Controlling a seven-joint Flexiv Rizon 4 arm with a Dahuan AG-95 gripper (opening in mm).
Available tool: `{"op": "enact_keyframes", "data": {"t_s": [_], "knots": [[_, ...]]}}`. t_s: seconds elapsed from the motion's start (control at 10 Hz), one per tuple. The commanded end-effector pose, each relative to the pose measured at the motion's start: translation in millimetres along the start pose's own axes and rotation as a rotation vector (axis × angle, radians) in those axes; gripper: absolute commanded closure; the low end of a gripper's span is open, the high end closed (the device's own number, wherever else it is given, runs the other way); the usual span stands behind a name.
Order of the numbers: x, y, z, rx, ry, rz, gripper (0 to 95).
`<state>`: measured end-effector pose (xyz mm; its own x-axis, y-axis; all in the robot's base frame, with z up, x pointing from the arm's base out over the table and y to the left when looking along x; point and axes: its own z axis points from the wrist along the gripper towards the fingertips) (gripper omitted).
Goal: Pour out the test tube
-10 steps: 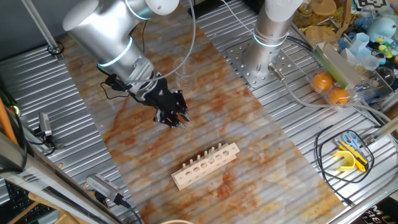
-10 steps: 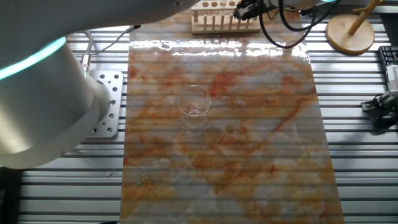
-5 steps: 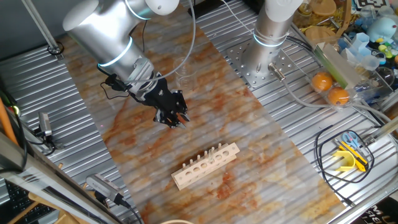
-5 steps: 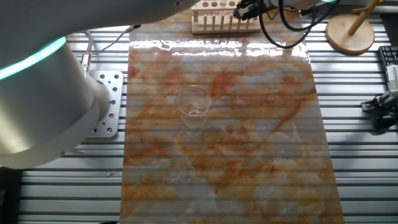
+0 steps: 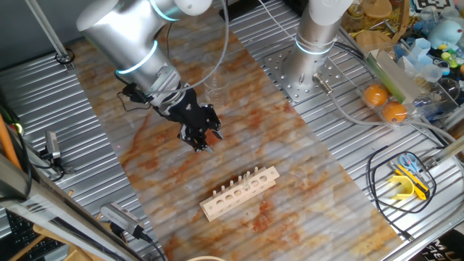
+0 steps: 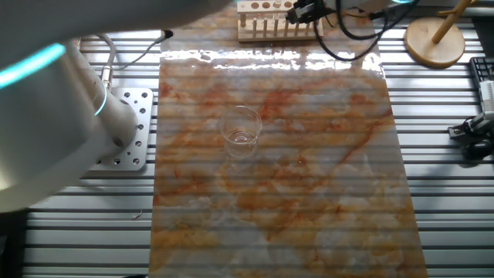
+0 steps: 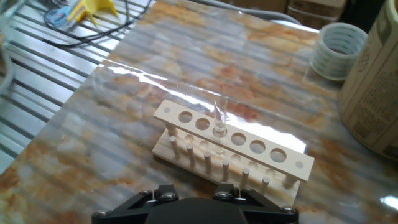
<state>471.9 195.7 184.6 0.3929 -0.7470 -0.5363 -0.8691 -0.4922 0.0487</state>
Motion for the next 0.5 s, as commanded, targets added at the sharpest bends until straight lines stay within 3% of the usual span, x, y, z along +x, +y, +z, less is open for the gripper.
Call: {"op": "enact_keyframes", "data": {"t_s": [0.1,0.3,0.5], "knots": [[-2.0,-3.6,-0.5,-0.054,-0.081,-0.041,57.0],[-2.4,-4.2,1.1,-0.101,-0.134,-0.067,57.0],[-3.7,-5.8,4.6,-0.117,-0.147,-0.103,57.0]]}}
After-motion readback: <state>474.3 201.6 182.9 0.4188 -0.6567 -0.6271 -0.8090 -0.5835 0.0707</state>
